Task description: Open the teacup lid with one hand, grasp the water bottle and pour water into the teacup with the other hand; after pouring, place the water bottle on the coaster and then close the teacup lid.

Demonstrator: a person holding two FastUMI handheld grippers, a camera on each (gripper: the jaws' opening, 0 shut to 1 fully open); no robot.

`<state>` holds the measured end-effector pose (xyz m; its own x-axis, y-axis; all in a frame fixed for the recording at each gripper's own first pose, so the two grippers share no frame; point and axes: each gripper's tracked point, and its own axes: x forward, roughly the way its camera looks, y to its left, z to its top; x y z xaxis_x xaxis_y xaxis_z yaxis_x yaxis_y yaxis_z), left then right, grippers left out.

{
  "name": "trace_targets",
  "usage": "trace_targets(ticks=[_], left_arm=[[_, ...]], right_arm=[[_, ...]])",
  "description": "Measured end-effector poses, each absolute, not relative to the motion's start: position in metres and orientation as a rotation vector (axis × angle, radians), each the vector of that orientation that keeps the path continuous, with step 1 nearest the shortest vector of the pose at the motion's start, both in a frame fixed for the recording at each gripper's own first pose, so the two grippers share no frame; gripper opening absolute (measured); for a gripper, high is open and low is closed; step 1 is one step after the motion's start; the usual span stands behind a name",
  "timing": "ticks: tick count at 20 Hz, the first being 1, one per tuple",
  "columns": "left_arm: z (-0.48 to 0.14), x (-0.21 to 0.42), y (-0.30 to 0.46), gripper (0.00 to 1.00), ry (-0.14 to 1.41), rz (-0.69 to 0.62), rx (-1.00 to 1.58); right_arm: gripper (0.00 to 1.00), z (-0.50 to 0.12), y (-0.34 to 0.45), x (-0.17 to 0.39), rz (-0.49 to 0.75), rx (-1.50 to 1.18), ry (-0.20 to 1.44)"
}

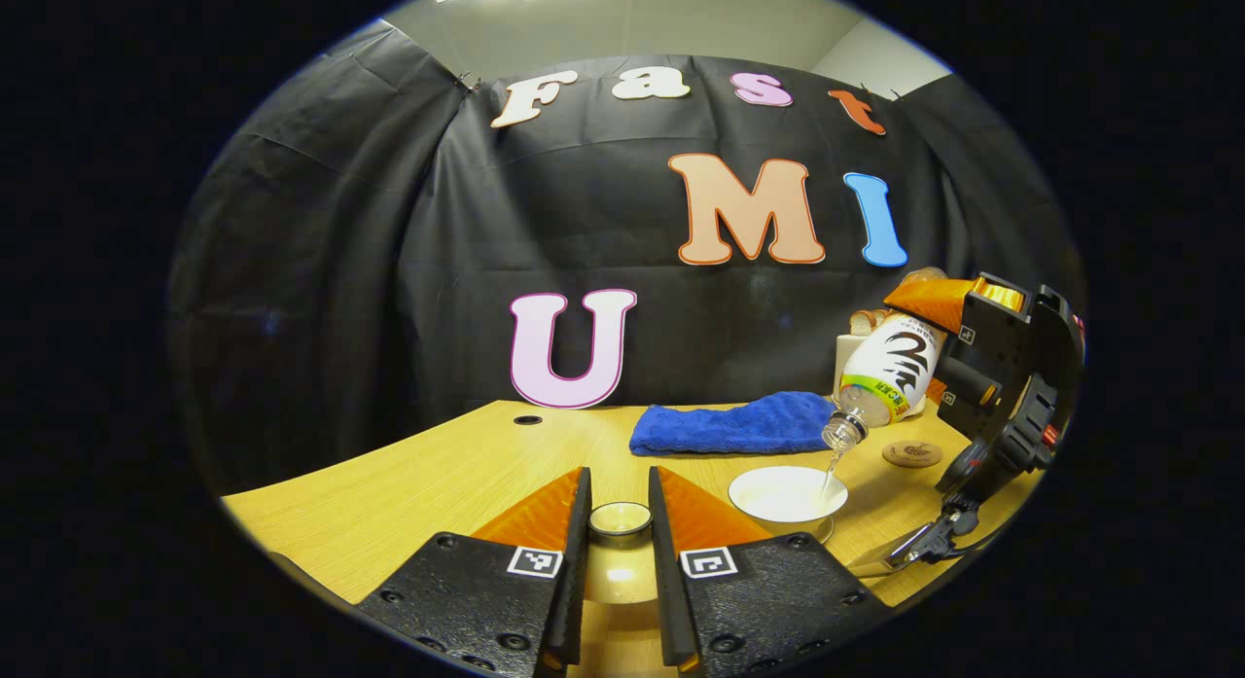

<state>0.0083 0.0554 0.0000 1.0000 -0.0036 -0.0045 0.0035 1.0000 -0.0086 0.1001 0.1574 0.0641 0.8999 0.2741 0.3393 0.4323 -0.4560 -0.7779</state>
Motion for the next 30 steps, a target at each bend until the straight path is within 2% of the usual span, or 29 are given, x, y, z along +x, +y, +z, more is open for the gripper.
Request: trace_targets(ticks=[4, 6, 9, 14, 17, 20, 21, 25, 26, 27, 28, 30], left_arm=[[-0.001, 0.009, 0.055, 0.29, 0.004, -0.003, -0.009], [-0.001, 0.008, 0.055, 0.29, 0.005, -0.004, -0.008], [-0.002, 0.008, 0.056, 0.29, 0.004, -0.004, -0.009], [-0.001, 0.009, 0.055, 0.29, 0.004, -0.004, -0.008], [-0.001, 0.008, 0.056, 0.29, 0.004, -0.004, -0.008], [-0.001, 0.008, 0.056, 0.29, 0.004, -0.004, -0.008], [-0.001, 0.008, 0.056, 0.29, 0.004, -0.004, -0.008], [-0.001, 0.008, 0.056, 0.29, 0.003, -0.004, -0.007], [-0.001, 0.008, 0.056, 0.29, 0.002, -0.003, -0.007], [-0.001, 0.008, 0.057, 0.29, 0.002, -0.002, -0.007], [-0.001, 0.008, 0.056, 0.29, 0.003, -0.002, -0.006], [-0.001, 0.008, 0.057, 0.29, 0.002, -0.002, -0.007]], right_arm=[[0.64, 0.059, 0.152, 0.102, -0.191, -2.055, -0.469], [0.64, 0.046, 0.143, 0.106, -0.142, -1.974, -0.374], [0.60, 0.017, 0.127, 0.110, -0.039, -1.776, -0.174], [0.60, -0.022, 0.108, 0.113, 0.084, -1.455, 0.046], [0.60, -0.031, 0.099, 0.108, 0.133, -1.174, 0.168], [0.66, -0.011, 0.088, 0.111, 0.114, -0.859, 0.188], [0.61, -0.008, 0.081, 0.115, 0.109, -0.745, 0.199], [0.61, -0.006, 0.057, 0.126, 0.105, -0.395, 0.260], [0.66, -0.009, 0.053, 0.130, 0.109, -0.322, 0.268], [0.62, -0.012, 0.046, 0.135, 0.102, -0.283, 0.273], [0.65, -0.016, 0.039, 0.140, 0.091, -0.261, 0.277], [0.65, -0.021, 0.019, 0.152, 0.049, -0.235, 0.275]])
